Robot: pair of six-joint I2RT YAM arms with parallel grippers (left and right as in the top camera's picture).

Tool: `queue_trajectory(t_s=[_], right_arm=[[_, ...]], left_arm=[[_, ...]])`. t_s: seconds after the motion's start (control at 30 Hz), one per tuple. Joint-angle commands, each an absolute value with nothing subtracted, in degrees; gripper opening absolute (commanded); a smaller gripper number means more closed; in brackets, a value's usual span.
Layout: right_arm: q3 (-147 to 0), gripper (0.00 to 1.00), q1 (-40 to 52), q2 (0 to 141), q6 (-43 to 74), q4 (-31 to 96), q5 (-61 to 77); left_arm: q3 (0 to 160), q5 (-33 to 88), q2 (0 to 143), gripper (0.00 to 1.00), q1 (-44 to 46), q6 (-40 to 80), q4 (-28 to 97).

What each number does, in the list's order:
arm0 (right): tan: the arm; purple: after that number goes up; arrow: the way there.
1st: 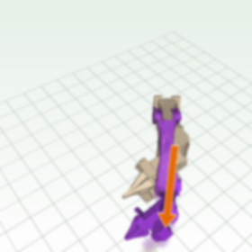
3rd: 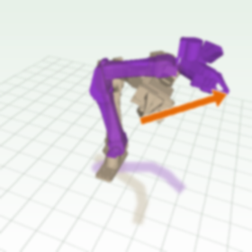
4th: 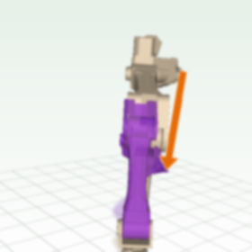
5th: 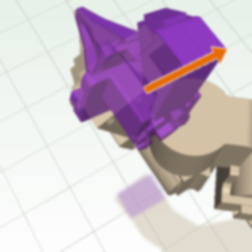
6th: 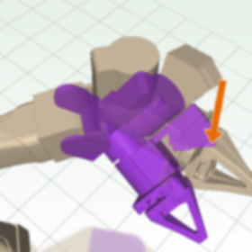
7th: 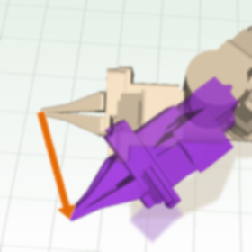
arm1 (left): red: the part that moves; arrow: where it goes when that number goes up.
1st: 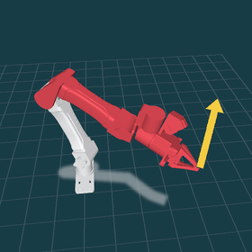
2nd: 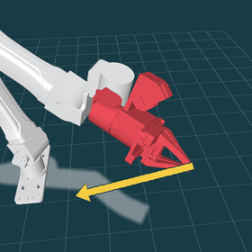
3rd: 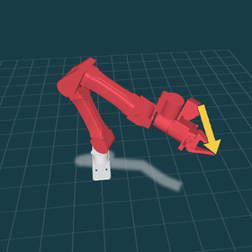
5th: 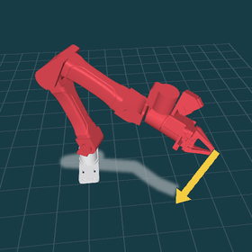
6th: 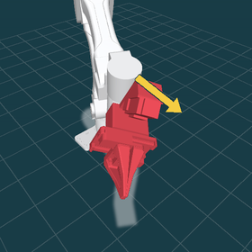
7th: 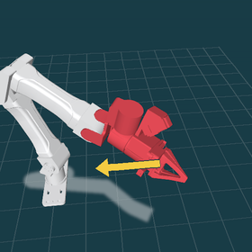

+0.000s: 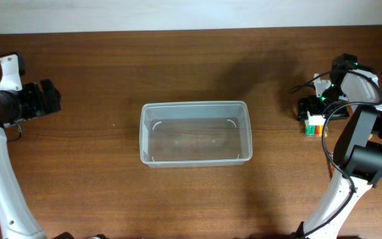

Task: Pack container
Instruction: 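Lower the right gripper and close on the blister pack's top, then lift the blister pack and carry it left over the container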

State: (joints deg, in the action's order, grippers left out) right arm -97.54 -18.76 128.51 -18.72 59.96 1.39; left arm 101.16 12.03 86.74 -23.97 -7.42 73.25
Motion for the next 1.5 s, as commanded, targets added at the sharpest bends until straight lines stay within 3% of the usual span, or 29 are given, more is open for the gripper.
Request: queue_trajectory(t_s=[0.0,0.13,0.23,0.47,0.57,0.7,0.83,1.23,1.47], right_arm=[[-96.75,0.99,-18.65,130.13,-19.25,60.16,2.37],[-96.75,0.98,-18.65,130.13,-19.25,60.36,2.37],[-96.82,0.91,-18.65,130.13,-19.25,60.36,2.37],[-98.21,0.83,-18.65,130.13,-19.22,61.06,2.33],[-100.4,0.75,-18.65,130.13,-19.2,62.48,2.33],[-103.9,0.7,-18.65,130.13,-19.03,64.53,2.33],[-105.41,0.57,-18.65,130.13,-19.05,65.56,2.33],[-108.64,0.53,-16.84,127.85,-17.93,69.41,2.39],[-122.08,0.53,-8.71,126.93,-18.0,79.77,2.37]], left_arm=[[102.32,12.67,86.89,0.99,-24.16,-6.92,73.12],[102.32,12.67,86.89,0.99,-24.16,-6.92,73.12],[102.32,12.67,86.89,0.99,-24.16,-6.92,73.14],[102.32,12.67,86.89,0.99,-24.16,-6.92,73.14],[102.32,12.67,86.89,0.99,-24.16,-6.92,73.12],[102.32,12.67,86.89,0.99,-24.16,-6.92,73.12],[102.32,12.67,86.89,0.99,-24.16,-6.92,73.14],[102.32,12.67,86.89,0.99,-24.16,-6.92,73.12],[102.32,12.67,86.89,0.99,-24.16,-6.92,73.14]])
